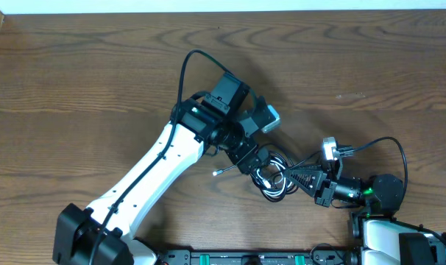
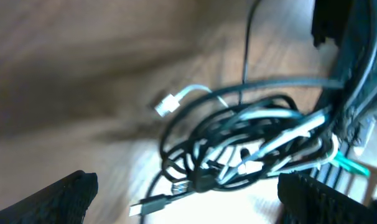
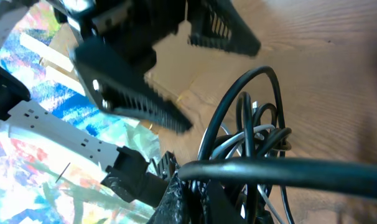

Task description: Untangle cables

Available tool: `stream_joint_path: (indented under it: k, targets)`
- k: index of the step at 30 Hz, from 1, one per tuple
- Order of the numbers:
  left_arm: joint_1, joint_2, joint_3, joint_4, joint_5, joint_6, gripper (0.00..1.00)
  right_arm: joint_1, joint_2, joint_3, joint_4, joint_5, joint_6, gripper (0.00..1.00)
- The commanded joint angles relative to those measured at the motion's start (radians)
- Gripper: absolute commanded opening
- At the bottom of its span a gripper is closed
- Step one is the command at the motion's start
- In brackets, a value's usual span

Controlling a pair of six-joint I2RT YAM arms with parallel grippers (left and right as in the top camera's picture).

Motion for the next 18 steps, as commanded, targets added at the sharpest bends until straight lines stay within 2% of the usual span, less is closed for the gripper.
stream_joint_path:
  k: [1, 8, 18]
  targets:
    - [0.002, 0.012, -0.032, -0.027, 0.111, 0.088, 0.97, -0.004, -0.002, 0.008, 0.01, -0.005, 0.014, 0.01]
    - [0.002, 0.013, -0.033, -0.019, 0.133, 0.108, 0.97, -0.004, -0.002, 0.008, 0.01, -0.013, 0.06, 0.01]
    - [0.002, 0.016, -0.074, 0.085, 0.133, 0.111, 0.97, -0.004, -0.002, 0.008, 0.012, -0.118, 0.126, 0.01]
